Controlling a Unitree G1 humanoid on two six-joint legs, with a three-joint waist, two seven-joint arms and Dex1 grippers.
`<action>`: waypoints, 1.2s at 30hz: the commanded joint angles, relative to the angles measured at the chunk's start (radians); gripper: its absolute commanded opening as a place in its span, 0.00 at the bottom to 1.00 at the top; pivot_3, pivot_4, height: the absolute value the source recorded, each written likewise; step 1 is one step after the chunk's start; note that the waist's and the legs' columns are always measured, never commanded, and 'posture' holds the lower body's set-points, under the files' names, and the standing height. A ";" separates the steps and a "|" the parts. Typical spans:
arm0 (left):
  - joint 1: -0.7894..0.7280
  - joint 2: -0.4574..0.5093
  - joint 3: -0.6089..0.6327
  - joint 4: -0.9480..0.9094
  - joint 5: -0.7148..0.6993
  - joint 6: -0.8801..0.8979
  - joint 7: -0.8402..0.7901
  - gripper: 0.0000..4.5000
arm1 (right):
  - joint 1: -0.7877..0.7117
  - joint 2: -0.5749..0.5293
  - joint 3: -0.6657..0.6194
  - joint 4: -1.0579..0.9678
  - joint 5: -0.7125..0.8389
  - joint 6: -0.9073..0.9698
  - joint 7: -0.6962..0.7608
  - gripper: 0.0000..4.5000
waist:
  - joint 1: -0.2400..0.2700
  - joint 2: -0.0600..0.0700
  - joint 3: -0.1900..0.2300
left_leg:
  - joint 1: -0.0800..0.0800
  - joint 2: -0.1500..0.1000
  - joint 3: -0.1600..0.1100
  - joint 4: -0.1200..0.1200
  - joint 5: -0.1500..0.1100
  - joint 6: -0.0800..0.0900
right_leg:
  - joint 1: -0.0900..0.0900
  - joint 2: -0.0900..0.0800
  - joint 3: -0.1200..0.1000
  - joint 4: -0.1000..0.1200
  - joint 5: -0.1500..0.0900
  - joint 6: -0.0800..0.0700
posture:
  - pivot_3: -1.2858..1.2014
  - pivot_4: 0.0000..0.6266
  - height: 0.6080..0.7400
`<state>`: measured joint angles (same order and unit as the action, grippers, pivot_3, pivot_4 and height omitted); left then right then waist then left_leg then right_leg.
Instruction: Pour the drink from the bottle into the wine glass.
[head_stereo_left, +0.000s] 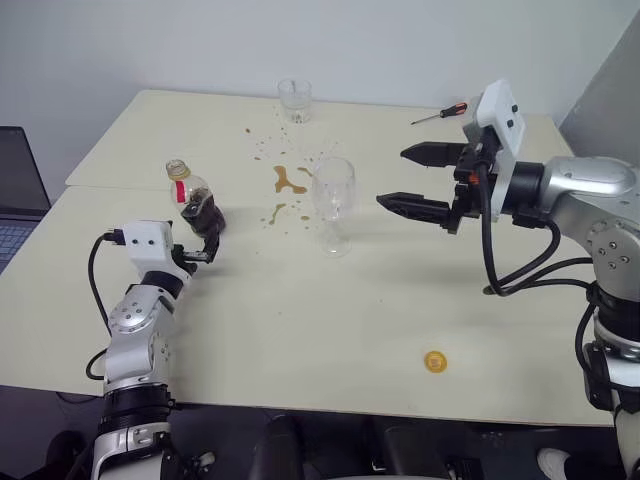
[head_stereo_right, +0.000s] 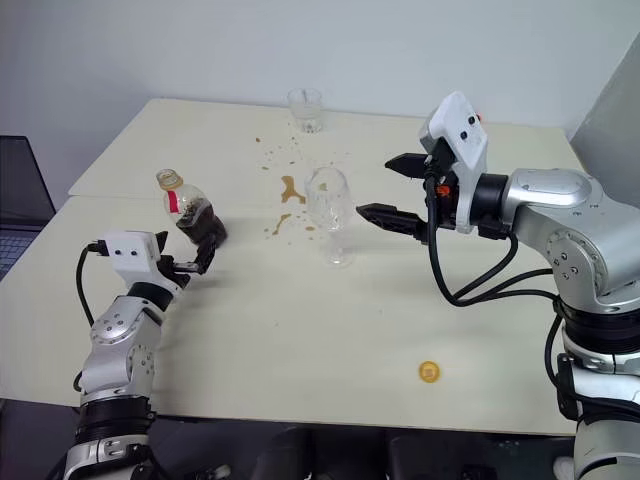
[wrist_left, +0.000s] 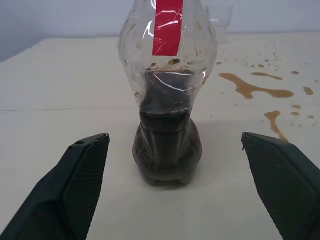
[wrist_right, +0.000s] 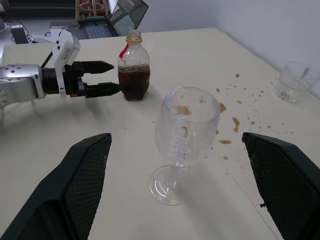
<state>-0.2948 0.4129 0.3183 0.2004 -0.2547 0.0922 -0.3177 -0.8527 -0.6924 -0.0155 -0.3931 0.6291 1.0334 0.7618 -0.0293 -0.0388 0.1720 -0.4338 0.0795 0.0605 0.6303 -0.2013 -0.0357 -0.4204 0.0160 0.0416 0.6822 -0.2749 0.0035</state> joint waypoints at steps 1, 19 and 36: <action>-0.053 0.029 -0.002 0.020 0.015 -0.032 -0.008 1.00 | -0.024 -0.022 0.002 -0.040 0.010 0.002 0.001 0.99 | 0.000 0.000 0.000 | 0.000 0.000 0.000 0.000 0.000 0.000 | 0.000 0.000 0.000 0.000 0.000 0.000 | 0.52 0.24 1.00; -0.333 0.088 -0.068 0.457 0.082 -0.153 -0.101 1.00 | -0.035 -0.043 0.024 -0.094 0.040 0.057 -0.031 0.99 | 0.000 0.000 0.000 | 0.000 -0.001 0.000 0.000 0.000 0.000 | 0.000 0.001 -0.002 0.001 0.000 0.000 | 0.52 0.24 1.00; -0.503 0.064 -0.103 0.736 0.114 -0.317 -0.156 0.41 | 0.033 -0.077 -0.057 -0.179 0.063 0.123 -0.122 1.00 | 0.001 0.000 0.000 | 0.000 -0.001 0.001 0.000 0.000 0.000 | 0.000 0.001 -0.003 0.001 0.000 0.000 | 0.52 0.24 1.00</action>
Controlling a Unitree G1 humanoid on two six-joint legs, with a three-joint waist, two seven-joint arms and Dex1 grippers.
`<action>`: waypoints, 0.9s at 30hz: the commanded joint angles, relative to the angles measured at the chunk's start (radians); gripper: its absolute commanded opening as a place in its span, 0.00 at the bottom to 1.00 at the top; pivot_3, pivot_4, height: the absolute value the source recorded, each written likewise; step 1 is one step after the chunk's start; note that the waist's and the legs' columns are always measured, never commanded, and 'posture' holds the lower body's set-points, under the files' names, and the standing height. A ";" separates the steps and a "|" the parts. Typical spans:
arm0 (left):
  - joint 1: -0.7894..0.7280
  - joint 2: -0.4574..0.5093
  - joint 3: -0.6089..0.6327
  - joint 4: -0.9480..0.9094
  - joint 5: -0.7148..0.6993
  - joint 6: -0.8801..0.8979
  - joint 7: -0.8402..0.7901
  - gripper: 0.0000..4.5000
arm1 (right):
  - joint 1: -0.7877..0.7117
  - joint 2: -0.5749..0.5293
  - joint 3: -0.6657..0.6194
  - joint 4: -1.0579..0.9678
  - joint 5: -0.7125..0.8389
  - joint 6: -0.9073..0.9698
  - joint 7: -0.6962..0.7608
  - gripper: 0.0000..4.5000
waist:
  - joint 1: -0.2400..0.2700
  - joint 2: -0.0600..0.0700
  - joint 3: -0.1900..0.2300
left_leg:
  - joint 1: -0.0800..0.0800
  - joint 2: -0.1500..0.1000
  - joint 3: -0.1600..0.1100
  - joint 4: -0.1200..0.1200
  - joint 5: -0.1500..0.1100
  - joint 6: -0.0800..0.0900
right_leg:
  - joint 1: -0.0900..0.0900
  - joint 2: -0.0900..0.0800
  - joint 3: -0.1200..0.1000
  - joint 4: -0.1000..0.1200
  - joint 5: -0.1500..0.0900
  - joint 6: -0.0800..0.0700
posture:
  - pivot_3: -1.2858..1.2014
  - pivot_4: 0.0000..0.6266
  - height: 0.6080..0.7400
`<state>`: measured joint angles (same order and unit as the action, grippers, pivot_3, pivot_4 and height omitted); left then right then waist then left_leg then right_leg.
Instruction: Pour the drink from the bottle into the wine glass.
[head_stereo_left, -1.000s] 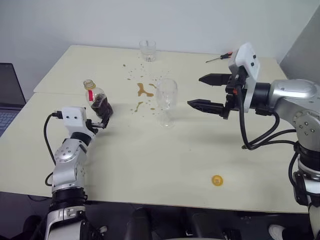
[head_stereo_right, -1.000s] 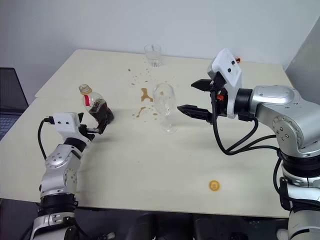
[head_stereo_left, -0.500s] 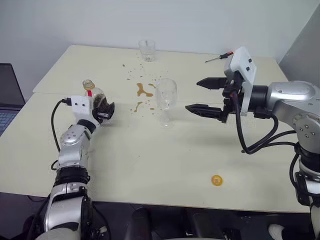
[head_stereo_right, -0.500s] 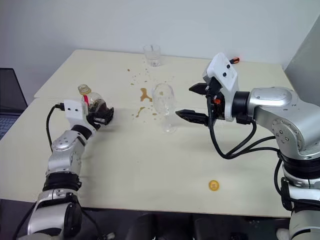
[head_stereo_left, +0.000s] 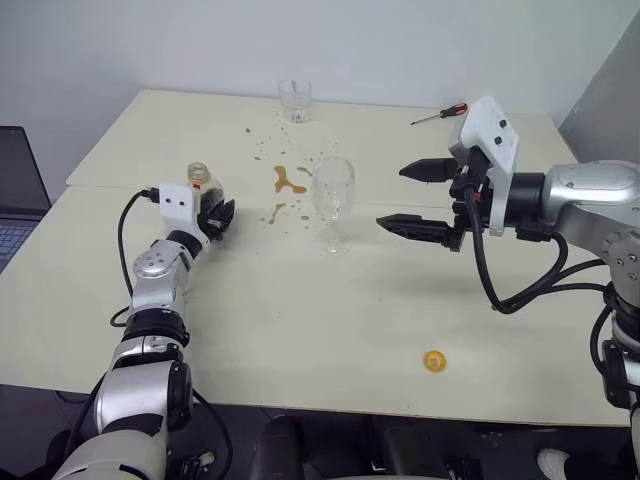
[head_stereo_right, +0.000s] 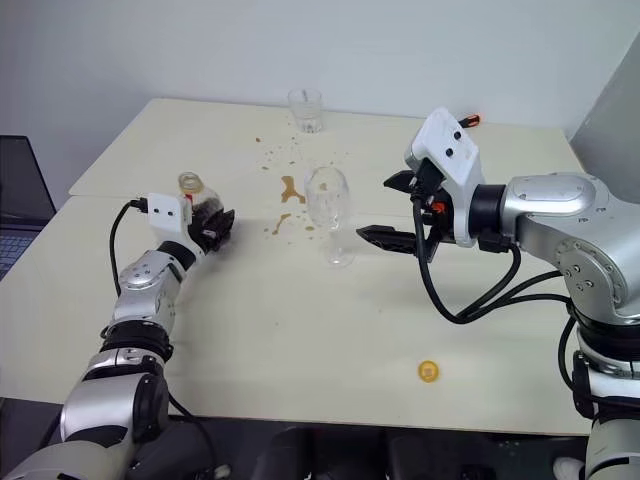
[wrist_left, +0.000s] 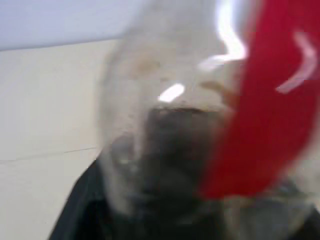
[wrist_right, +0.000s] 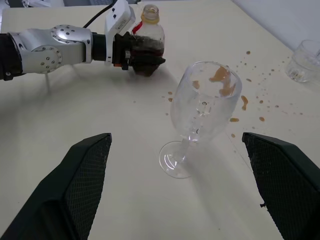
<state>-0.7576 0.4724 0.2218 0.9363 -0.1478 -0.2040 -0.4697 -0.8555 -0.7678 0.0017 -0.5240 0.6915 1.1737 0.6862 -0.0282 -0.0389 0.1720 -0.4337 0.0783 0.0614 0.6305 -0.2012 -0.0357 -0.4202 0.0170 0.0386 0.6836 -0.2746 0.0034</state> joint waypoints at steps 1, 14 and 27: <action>-0.055 0.008 -0.010 0.005 0.011 -0.025 -0.008 0.34 | 0.062 0.003 -0.089 -0.057 -0.022 -0.040 -0.072 1.00 | 0.000 0.000 0.000 | 0.000 0.000 0.000 0.000 0.000 0.000 | 0.000 0.000 0.000 0.000 0.000 0.000 | 0.52 0.24 1.00; -0.437 -0.009 -0.209 0.185 0.211 -0.155 -0.081 0.18 | 0.436 0.145 -0.255 -0.319 0.005 -0.062 -0.296 1.00 | 0.019 -0.001 0.000 | -0.002 -0.004 -0.001 0.001 0.000 0.000 | 0.000 0.001 -0.001 -0.001 0.000 0.002 | 0.52 0.24 1.00; -0.534 -0.039 -0.414 0.257 0.468 -0.371 0.068 0.18 | 0.513 0.235 -0.122 -0.476 0.020 -0.086 -0.436 1.00 | 0.010 -0.001 0.000 | -0.001 -0.005 -0.001 0.001 0.000 0.000 | 0.000 0.001 -0.001 0.000 -0.001 0.004 | 0.52 0.24 1.00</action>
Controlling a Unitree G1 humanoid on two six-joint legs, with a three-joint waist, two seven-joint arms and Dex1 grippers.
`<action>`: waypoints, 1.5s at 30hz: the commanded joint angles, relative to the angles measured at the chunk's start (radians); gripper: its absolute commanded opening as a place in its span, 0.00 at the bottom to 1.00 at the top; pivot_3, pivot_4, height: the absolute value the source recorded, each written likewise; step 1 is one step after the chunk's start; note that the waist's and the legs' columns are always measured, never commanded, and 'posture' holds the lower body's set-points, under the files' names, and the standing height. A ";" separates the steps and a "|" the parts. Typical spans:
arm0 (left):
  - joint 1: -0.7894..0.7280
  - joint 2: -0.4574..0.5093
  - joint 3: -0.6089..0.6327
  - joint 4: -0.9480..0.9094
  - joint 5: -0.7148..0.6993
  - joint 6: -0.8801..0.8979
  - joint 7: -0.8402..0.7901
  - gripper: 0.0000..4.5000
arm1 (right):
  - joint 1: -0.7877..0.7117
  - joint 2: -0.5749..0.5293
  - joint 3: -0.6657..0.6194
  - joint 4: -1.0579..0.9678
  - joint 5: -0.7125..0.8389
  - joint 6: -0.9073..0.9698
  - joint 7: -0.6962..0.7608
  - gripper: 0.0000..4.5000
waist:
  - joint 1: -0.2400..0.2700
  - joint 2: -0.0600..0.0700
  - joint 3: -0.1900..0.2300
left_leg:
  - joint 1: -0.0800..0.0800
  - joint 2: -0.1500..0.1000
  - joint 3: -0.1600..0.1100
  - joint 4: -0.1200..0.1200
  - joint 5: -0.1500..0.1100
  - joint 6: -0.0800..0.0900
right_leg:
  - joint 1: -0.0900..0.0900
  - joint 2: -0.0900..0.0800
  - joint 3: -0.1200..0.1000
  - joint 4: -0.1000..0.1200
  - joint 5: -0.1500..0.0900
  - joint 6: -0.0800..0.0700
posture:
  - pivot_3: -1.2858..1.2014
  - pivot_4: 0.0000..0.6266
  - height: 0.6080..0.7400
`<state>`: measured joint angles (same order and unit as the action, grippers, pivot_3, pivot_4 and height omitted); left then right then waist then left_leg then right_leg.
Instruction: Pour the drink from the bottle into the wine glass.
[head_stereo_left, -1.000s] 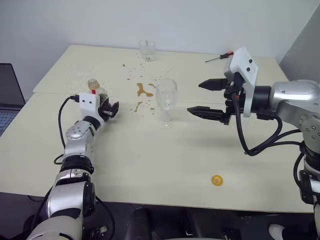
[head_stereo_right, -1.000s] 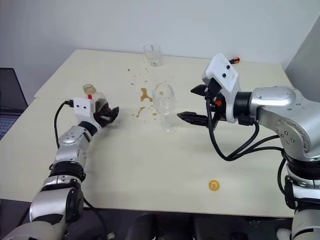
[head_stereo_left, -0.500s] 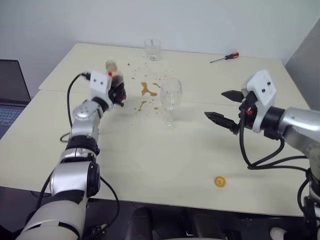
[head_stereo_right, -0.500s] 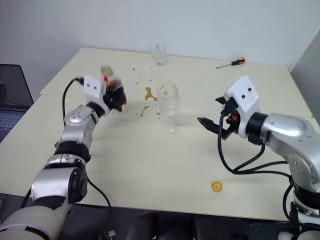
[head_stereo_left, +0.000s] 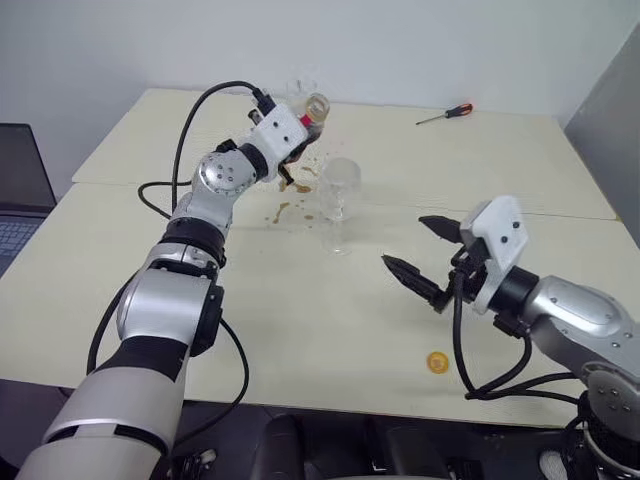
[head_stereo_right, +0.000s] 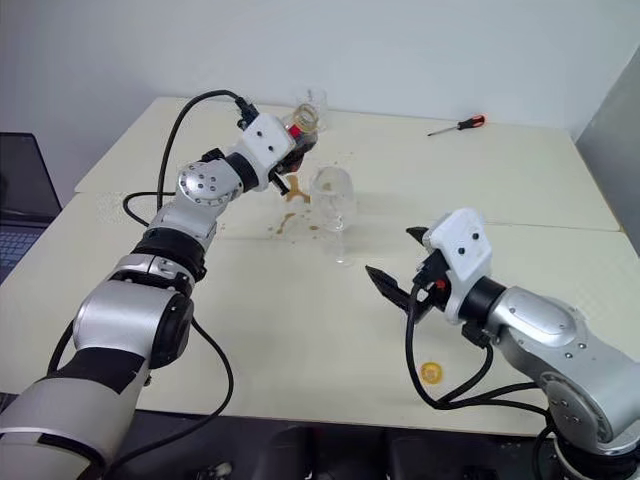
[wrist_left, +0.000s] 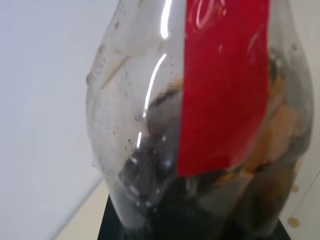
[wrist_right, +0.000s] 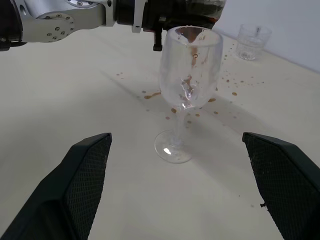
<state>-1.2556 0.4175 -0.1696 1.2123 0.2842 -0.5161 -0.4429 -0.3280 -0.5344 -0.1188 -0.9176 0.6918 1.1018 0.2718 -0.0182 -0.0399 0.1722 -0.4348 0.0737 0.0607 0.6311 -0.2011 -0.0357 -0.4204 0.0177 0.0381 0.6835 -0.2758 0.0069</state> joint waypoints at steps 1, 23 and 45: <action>-0.035 0.020 -0.032 -0.018 0.050 -0.070 0.053 0.18 | -0.014 0.000 -0.001 -0.082 0.023 -0.014 -0.025 1.00 | 0.000 0.000 0.000 | 0.000 0.000 0.000 0.000 0.000 0.000 | 0.000 0.000 0.000 0.000 0.000 0.000 | 0.52 0.24 1.00; -0.031 0.115 -0.115 -0.017 0.208 -0.241 0.275 0.18 | -0.055 -0.067 0.040 -0.023 0.040 -0.034 -0.001 1.00 | -0.008 0.000 0.000 | 0.000 -0.001 0.000 0.004 0.000 0.000 | 0.000 -0.001 0.000 0.006 0.000 -0.001 | 0.52 0.24 1.00; -0.088 0.169 -0.192 0.007 0.294 -0.261 0.251 0.17 | 0.009 -0.092 0.074 0.018 -0.025 -0.137 0.054 1.00 | -0.009 0.000 0.000 | 0.000 -0.001 -0.001 0.014 0.000 0.000 | 0.000 -0.001 0.000 0.015 -0.002 0.004 | 0.52 0.24 1.00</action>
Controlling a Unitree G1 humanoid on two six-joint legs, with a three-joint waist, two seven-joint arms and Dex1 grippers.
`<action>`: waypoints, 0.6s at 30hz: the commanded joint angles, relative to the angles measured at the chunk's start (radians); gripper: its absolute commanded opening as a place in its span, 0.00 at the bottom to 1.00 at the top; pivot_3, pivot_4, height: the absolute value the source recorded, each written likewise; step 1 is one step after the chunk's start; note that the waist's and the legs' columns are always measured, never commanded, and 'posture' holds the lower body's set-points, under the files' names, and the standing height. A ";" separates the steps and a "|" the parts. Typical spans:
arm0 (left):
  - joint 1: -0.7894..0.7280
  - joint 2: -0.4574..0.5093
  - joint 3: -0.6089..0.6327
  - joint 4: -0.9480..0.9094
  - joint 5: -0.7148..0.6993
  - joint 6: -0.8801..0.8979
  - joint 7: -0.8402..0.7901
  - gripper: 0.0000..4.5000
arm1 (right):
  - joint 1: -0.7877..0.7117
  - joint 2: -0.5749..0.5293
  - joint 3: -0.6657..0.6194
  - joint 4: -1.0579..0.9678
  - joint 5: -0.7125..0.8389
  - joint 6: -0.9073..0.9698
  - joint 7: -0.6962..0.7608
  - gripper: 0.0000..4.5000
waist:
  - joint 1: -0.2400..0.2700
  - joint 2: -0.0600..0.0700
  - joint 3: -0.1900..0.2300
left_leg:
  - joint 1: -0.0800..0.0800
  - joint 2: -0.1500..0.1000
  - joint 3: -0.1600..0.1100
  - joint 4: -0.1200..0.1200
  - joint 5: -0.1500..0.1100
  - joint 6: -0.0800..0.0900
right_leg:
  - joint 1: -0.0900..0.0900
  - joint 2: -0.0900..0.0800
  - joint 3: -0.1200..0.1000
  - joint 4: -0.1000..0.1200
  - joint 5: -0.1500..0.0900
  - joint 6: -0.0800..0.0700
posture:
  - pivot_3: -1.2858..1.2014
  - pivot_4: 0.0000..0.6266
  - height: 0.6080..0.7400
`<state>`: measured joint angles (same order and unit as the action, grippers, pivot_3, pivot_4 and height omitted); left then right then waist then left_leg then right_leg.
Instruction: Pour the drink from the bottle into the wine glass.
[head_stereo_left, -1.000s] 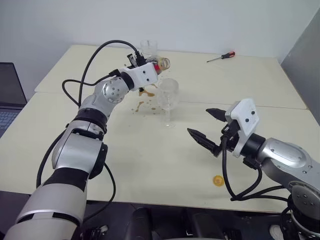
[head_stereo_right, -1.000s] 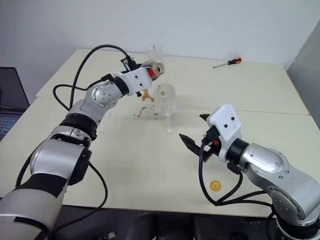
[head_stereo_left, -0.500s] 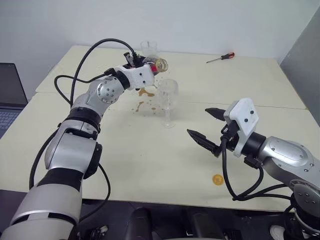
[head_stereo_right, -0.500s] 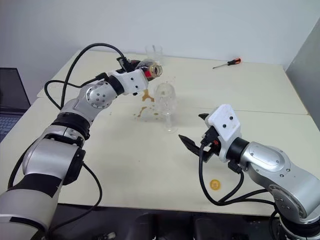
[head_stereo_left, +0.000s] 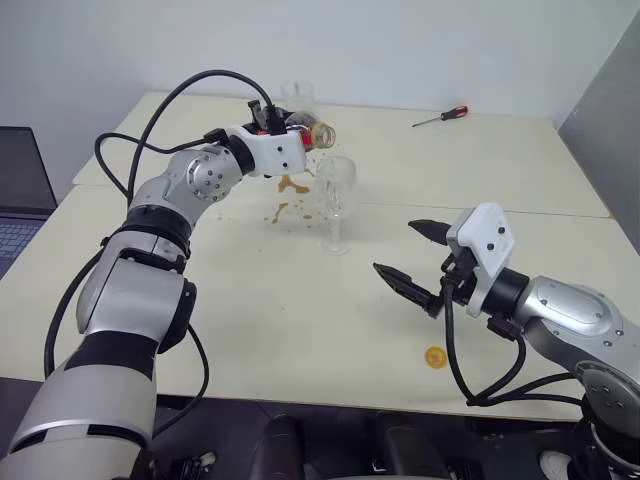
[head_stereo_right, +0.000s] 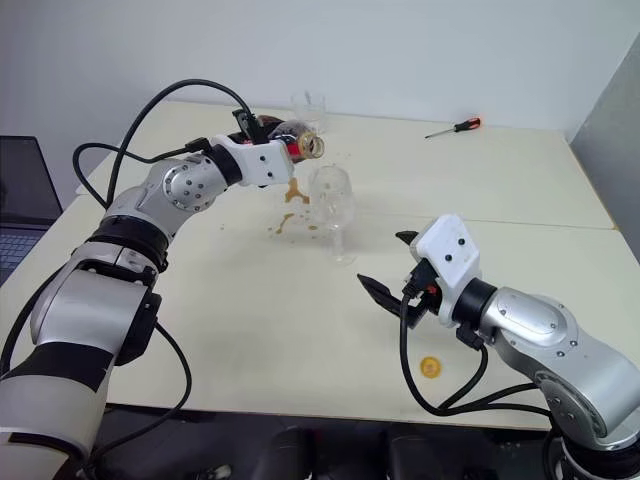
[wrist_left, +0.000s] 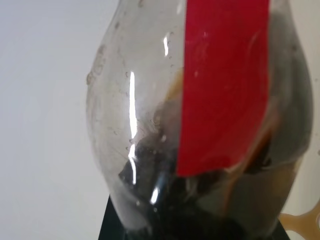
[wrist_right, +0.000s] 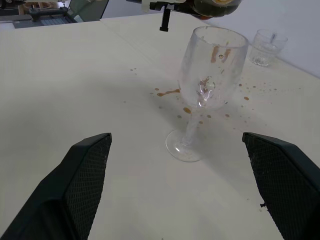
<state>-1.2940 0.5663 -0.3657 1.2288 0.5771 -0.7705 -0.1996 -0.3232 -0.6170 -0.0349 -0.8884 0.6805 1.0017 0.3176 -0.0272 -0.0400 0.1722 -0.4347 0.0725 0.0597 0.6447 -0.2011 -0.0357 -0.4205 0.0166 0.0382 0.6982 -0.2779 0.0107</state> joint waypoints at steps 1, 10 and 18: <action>-0.052 0.022 -0.002 -0.010 0.008 -0.005 0.009 0.17 | 0.006 -0.009 -0.009 -0.011 -0.016 -0.040 0.010 1.00 | 0.000 0.000 0.000 | 0.000 0.000 0.000 0.000 0.000 0.000 | 0.000 0.000 0.000 0.000 0.000 0.000 | 0.52 0.24 1.00; -0.066 0.028 -0.011 -0.004 0.022 -0.004 -0.005 0.17 | 0.010 -0.003 0.000 -0.009 -0.033 -0.055 0.013 1.00 | 0.000 0.000 0.000 | 0.000 0.000 0.000 0.000 0.000 0.000 | 0.000 0.000 0.000 0.000 0.000 0.000 | 0.52 0.24 1.00; -0.082 0.046 -0.037 -0.007 0.067 0.001 0.032 0.17 | -0.002 0.005 0.014 -0.003 -0.035 -0.056 0.011 1.00 | 0.000 0.000 0.000 | 0.000 0.000 0.000 0.000 0.000 0.000 | 0.000 0.000 0.000 0.000 0.000 0.000 | 0.52 0.24 1.00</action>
<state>-1.3175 0.5954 -0.4059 1.2374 0.6435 -0.7683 -0.1974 -0.3093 -0.6146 -0.0148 -0.8754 0.6491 0.9704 0.3260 -0.0273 -0.0400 0.1722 -0.4347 0.0725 0.0597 0.6448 -0.2011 -0.0357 -0.4204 0.0165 0.0382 0.6982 -0.2778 0.0105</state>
